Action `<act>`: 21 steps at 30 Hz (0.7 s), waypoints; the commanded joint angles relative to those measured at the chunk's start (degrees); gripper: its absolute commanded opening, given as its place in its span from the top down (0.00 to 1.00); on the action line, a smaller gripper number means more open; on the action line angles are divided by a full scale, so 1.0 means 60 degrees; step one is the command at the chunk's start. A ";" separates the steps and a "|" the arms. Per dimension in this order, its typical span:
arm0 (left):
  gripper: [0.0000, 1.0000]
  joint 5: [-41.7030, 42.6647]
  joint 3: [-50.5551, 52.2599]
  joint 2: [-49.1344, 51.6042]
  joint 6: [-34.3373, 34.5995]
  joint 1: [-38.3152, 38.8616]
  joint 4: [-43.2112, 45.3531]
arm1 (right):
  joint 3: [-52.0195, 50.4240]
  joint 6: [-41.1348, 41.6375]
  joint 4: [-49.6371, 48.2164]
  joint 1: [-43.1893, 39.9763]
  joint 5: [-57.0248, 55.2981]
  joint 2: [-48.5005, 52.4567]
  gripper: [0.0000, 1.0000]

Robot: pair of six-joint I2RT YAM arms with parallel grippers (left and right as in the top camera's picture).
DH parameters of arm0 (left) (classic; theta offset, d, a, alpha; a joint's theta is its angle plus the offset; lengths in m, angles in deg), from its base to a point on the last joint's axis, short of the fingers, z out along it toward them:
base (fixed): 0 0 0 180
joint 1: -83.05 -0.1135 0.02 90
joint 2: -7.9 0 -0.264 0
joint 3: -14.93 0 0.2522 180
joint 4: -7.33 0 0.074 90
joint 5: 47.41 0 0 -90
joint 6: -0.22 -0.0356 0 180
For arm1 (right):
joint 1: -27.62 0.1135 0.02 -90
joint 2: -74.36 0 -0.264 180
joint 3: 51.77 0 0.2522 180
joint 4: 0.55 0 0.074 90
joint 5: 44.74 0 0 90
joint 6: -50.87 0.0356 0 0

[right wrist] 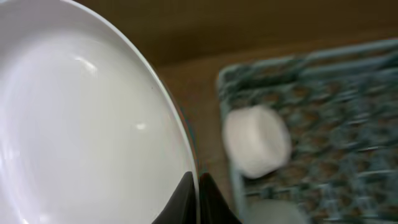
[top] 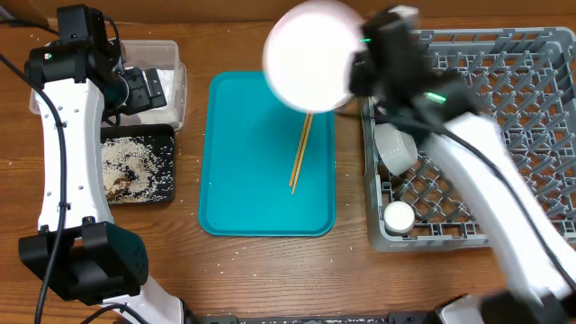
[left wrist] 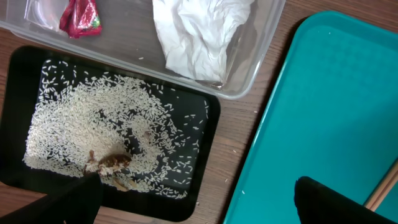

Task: Sort waste into correct bins and load items into the dishwasher
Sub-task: 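Carry the white plate to the dish rack and stand it upright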

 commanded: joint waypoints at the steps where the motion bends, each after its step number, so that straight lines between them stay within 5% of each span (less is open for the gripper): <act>1: 0.00 -0.0055 -0.0004 -0.0022 -0.0219 0.0011 0.0004 | -0.0004 -0.1464 0.0452 -0.0171 -0.3683 -0.0273 0.96; 5: 0.00 -0.0055 -0.0004 -0.0022 -0.0219 0.0018 0.0004 | -0.0182 -0.2437 0.1359 -0.0605 -0.6550 -0.0149 0.96; 21: 0.00 -0.0055 -0.0004 -0.0022 -0.0219 0.0018 0.0004 | -0.2033 -0.3901 -0.0780 -0.2517 -0.6484 0.1359 0.96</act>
